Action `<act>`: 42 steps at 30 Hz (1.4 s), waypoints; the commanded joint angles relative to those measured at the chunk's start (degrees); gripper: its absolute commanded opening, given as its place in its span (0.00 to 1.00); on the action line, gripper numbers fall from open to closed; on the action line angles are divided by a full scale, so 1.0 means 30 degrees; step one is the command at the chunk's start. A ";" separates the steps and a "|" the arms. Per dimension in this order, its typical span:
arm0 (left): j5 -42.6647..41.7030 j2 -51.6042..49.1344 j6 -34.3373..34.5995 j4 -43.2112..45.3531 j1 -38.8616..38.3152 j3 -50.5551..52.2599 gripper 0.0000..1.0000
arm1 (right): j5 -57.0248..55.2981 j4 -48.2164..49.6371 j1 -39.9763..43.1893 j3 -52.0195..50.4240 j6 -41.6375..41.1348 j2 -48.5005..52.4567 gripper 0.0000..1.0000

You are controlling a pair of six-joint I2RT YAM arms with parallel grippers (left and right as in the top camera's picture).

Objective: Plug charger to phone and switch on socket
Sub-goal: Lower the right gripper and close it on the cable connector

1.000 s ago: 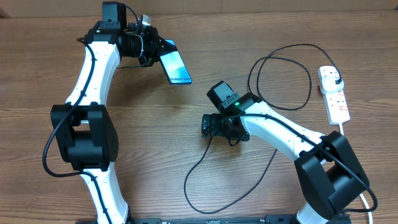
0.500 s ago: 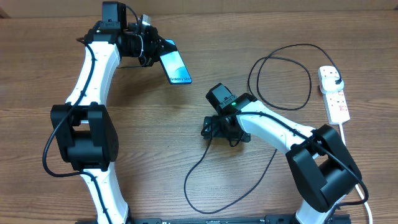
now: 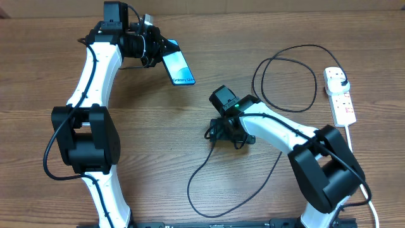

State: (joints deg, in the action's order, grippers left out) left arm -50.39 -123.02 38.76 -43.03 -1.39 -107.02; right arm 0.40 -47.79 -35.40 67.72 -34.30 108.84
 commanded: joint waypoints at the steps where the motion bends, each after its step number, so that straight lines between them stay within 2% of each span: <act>1: -0.0721 0.0306 -0.0372 0.0138 0.0211 -0.0379 0.04 | -0.0619 -0.0073 -0.0087 0.0168 -0.0211 0.1239 0.92; 9: -0.0729 0.0306 -0.0372 0.0124 0.0240 -0.0379 0.04 | -0.0612 -0.0073 -0.0087 0.0168 -0.0627 0.1800 0.92; 12: -0.0729 0.0306 -0.0364 0.0124 0.0240 -0.0379 0.04 | -0.0619 -0.0036 -0.0073 0.0168 -0.0656 0.1800 0.87; 19: -0.0729 0.0306 -0.0364 0.0124 0.0240 -0.0379 0.04 | -0.0838 0.0233 -0.0073 0.0168 -0.1115 0.1800 0.67; 22: -0.0729 0.0306 -0.0364 0.0124 0.0240 -0.0379 0.04 | -0.0918 0.0255 -0.0073 0.0168 -0.1115 0.1800 0.50; 25: -0.0729 0.0306 -0.0364 0.0124 0.0240 -0.0379 0.04 | -0.1122 0.0401 -0.0073 0.0168 -0.1107 0.1800 0.40; 29: -0.0729 0.0306 -0.0364 0.0124 0.0240 -0.0379 0.04 | -0.1217 0.0699 -0.0073 0.0168 -0.1042 0.1800 0.36; 38: -0.0729 0.0306 -0.0364 0.0117 0.0240 -0.0379 0.04 | -0.1341 0.1137 -0.0073 0.0168 -0.1035 0.1800 0.35; 42: -0.0729 0.0306 -0.0364 0.0117 0.0240 -0.0379 0.04 | -0.1333 0.1158 -0.0073 0.0168 -0.0962 0.1800 0.29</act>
State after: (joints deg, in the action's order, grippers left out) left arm -50.39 -123.02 38.76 -42.85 -1.34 -107.02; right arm -3.92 -44.91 -35.70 69.19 -37.41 110.76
